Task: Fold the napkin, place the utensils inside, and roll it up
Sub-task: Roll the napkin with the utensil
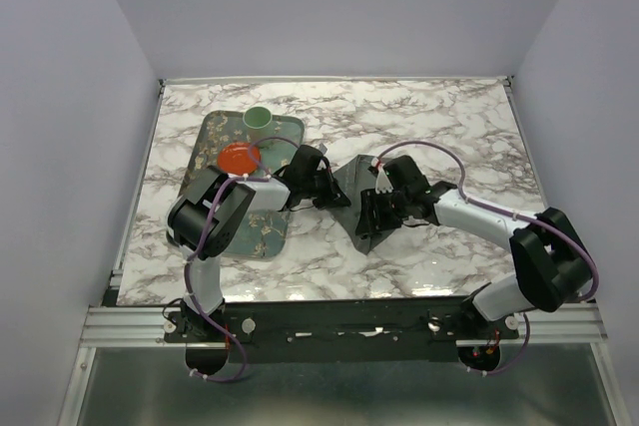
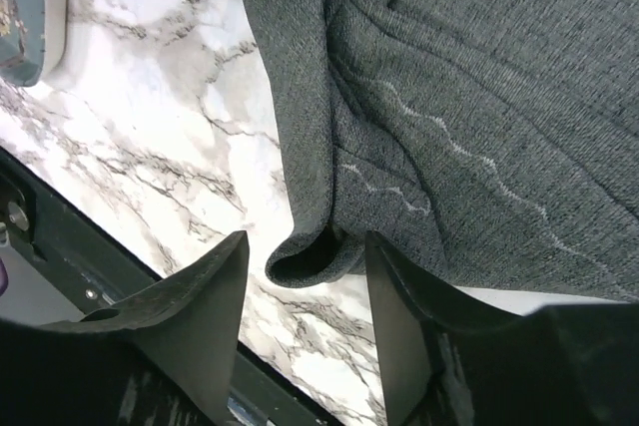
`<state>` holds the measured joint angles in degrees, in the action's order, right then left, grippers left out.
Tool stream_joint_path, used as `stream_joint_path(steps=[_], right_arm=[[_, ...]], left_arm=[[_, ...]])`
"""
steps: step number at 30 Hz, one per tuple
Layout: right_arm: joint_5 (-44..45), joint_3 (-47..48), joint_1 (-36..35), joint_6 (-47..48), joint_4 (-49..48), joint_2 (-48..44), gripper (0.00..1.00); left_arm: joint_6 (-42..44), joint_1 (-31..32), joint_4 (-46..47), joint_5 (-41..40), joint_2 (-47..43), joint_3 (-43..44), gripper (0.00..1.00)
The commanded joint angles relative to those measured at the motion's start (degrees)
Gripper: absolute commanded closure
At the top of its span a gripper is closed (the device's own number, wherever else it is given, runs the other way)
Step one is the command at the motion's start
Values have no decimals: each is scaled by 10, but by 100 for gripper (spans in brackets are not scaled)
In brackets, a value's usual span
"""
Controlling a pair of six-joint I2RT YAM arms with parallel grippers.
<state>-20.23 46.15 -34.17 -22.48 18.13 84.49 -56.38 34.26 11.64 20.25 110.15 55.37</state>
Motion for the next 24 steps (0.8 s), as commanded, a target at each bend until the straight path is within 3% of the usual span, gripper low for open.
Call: stream_joint_path(steps=[1,5,8,13,17,20,21,24], right_arm=[[-13,-18,-9,-5,20,5,40],[23,-21,-14,-14,25,19,40],[75,-24,-14,-29,43,17,47],[104,-24,-14,-34,41,31,74],[124,-19,-13,-22,35,55,84],[134,-8,-28,-7,38,23,72],[143,2,-35,-5,44,12,60],[178,31,-66,4,85,-15,49]], left_arm=[[46,-12,-116,-88,59,-31,100],[47,-11,-116,-87,59,-29,100],[48,-12,-128,-87,60,-26,100],[49,-12,-129,-87,62,-25,100],[50,-12,-129,-87,62,-25,100],[51,-11,-130,-85,63,-23,100],[51,-12,-130,-85,63,-22,100],[51,-12,-131,-84,66,-21,100]])
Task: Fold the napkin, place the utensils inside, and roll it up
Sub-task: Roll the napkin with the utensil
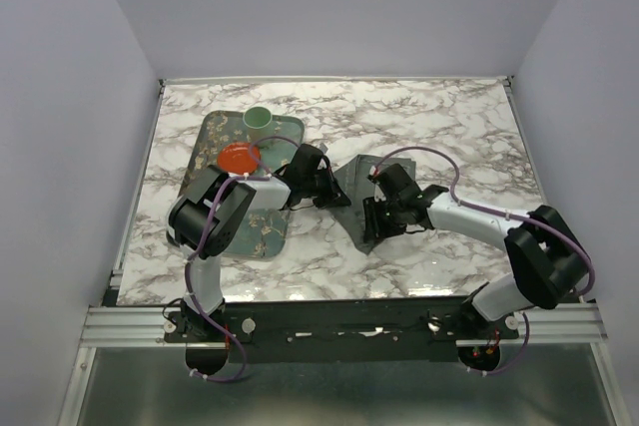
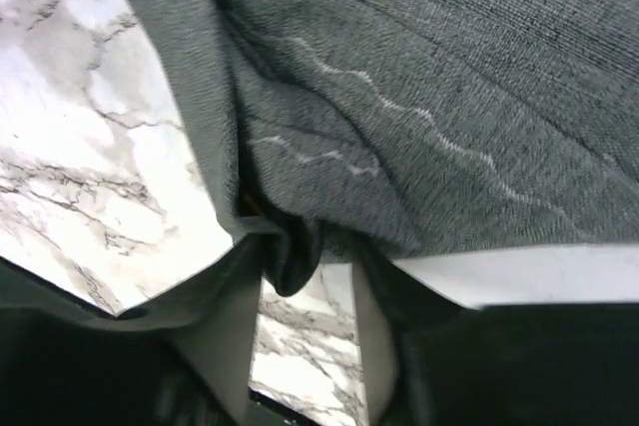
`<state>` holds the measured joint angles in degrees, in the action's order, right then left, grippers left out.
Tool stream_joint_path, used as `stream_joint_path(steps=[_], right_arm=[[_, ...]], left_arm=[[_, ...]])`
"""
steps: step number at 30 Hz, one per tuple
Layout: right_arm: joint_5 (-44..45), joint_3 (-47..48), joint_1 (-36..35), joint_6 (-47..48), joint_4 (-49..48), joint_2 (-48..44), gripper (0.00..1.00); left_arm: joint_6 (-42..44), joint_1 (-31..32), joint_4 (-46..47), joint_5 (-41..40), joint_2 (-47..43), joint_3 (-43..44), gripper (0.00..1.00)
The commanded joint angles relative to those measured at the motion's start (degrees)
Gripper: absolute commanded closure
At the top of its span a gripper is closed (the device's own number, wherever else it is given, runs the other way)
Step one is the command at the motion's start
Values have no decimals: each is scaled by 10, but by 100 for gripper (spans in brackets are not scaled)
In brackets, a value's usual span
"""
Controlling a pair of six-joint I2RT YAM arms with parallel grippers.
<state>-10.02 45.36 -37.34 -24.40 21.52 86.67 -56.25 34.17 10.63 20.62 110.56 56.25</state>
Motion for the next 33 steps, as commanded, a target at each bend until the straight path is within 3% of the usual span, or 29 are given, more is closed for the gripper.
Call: stream_joint_path(steps=[1,5,11,16,20,33], right_arm=[[84,64,-43,24,76,-41,48],[126,106,-93,30,100,-39,41],[144,145,-117,63,37,15,40],[140,166,-118,81,1,88,58],[146,163,-118,95,-13,106,62],[192,142,-118,127,-9,114,51]], left_arm=[[50,-11,-121,-87,62,-31,100],[47,-11,-116,-88,62,-35,100],[40,-11,-109,-81,67,-41,100],[41,-12,-110,-80,70,-38,100],[41,-12,-110,-79,71,-37,100],[40,-16,-109,-74,78,-36,100]])
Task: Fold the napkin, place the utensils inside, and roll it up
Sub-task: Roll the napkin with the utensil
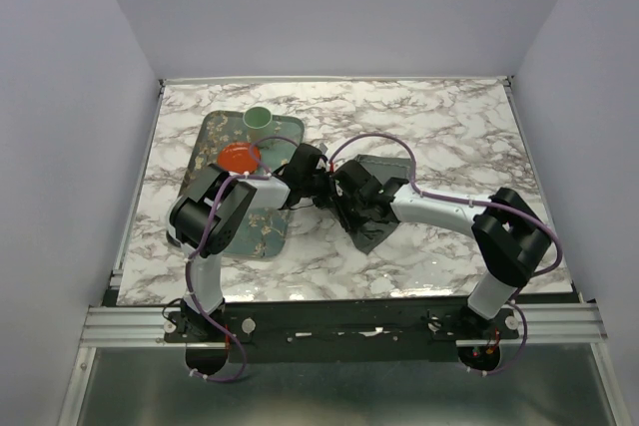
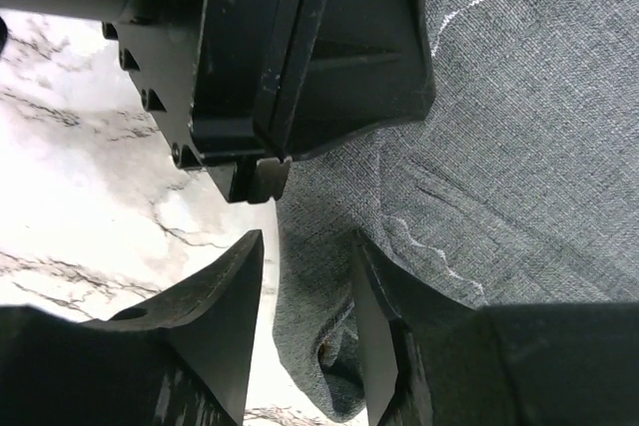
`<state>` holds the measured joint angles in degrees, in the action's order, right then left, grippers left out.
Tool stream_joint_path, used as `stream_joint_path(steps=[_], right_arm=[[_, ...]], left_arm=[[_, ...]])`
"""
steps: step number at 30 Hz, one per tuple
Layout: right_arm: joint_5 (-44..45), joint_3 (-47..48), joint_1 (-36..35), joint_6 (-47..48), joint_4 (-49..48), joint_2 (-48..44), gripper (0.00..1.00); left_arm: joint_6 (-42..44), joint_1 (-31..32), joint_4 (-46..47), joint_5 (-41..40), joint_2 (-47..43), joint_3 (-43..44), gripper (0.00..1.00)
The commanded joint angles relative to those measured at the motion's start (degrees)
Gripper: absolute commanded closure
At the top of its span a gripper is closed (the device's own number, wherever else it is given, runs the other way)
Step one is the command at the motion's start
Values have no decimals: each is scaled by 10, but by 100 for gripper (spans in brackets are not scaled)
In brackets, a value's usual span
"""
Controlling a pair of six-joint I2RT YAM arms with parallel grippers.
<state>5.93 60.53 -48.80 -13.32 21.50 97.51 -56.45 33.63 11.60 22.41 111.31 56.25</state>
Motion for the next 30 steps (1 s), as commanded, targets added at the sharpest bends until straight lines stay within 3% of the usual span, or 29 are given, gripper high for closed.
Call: stream_joint_path(steps=[1,16,20,24,30], right_arm=[[31,-11,-3,16,-9,14,50],[65,-49,-3,1,-30,65,35],[75,-57,-2,-34,-26,80,40],[100,-63,-4,-70,-18,95,54],[145,-45,-21,-96,15,123,47]], left_arm=[[41,-9,-119,-91,71,-35,100],[43,-11,-119,-84,71,-35,100],[47,-14,-121,-83,71,-33,100],[49,-15,-129,-80,70,-28,100],[50,-18,-129,-69,71,-30,100]])
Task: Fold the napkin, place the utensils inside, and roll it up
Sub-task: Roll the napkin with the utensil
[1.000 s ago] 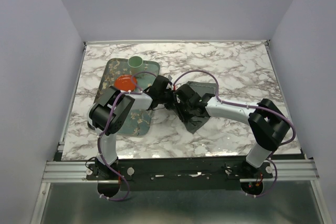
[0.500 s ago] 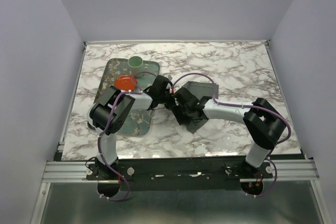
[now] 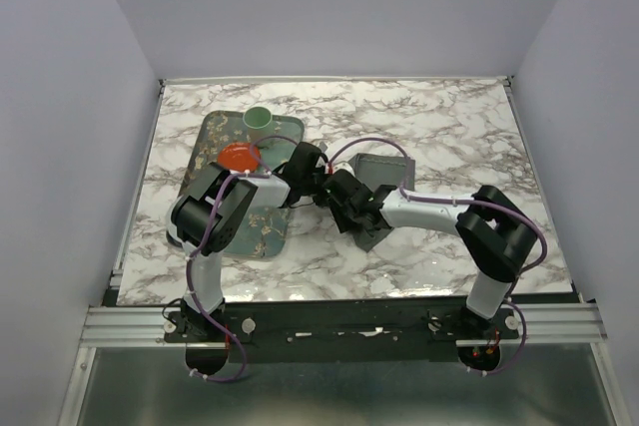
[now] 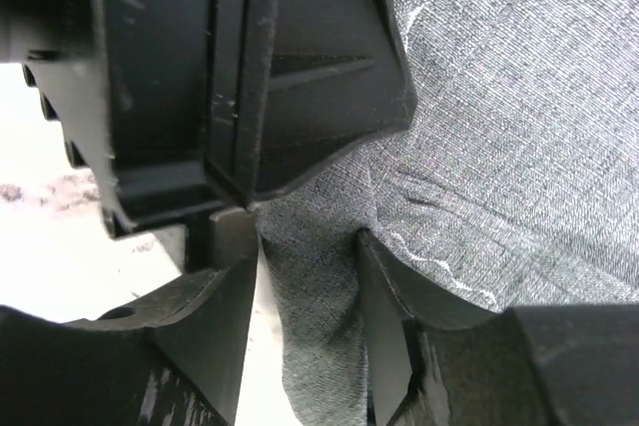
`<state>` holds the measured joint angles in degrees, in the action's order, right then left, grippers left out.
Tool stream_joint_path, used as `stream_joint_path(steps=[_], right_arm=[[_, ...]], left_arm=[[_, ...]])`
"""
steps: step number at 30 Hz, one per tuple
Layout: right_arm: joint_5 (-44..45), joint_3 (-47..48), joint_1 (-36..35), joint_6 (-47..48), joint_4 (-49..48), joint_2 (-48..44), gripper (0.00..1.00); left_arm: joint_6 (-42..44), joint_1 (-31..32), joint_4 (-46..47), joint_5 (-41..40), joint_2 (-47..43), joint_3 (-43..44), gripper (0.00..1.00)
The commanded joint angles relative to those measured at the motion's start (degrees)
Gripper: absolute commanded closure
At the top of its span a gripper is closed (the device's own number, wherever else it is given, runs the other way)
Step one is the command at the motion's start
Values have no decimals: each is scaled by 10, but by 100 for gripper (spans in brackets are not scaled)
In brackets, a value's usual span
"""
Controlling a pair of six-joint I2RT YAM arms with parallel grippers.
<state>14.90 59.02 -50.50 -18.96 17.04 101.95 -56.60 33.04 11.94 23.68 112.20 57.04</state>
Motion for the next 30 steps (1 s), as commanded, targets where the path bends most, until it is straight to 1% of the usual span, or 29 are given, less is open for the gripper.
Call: stream_joint_path(steps=[1,3,4,6,9,12,14,15,16,18,19,20,21,23,24,26,27,30], right_arm=[[58,-30,-6,-42,64,82,46],[72,-30,-11,-51,68,88,47],[73,-30,-13,-53,68,92,52],[87,-23,-18,-62,72,113,56],[108,-12,-24,-71,87,129,65],[121,-12,-30,-75,89,134,68],[123,-13,-30,-77,88,131,73],[115,-15,-30,-72,86,128,76],[109,-20,-30,-70,78,124,83],[77,-31,-29,-52,59,106,90],[64,-43,-29,-49,42,99,98],[50,-47,-29,-44,33,86,99],[17,-49,-27,-35,25,84,99],[-11,-54,-22,-30,10,77,99],[-51,-55,-15,-23,4,71,99],[-73,-57,-9,-20,-6,65,100],[-105,-58,-3,-17,-8,62,99],[-146,-66,15,-16,-21,50,99]], left_arm=[[52,-13,-131,-82,62,-39,100],[52,-14,-131,-80,63,-39,100],[52,-16,-129,-78,64,-40,100],[53,-17,-129,-74,65,-39,100],[54,-19,-131,-69,66,-39,100],[54,-20,-130,-69,66,-39,100],[53,-22,-130,-64,65,-39,100],[54,-23,-128,-63,64,-39,100],[55,-23,-129,-65,62,-38,100],[61,-24,-135,-65,52,-35,100],[68,-24,-140,-65,50,-27,100],[70,-24,-144,-64,41,-23,100],[74,-28,-149,-60,36,-20,100],[82,-30,-160,-58,22,-3,100],[85,-32,-171,-57,18,4,99],[97,-36,-186,-55,7,30,95],[100,-39,-196,-54,2,37,93],[108,-49,-210,-45,-12,64,87]])
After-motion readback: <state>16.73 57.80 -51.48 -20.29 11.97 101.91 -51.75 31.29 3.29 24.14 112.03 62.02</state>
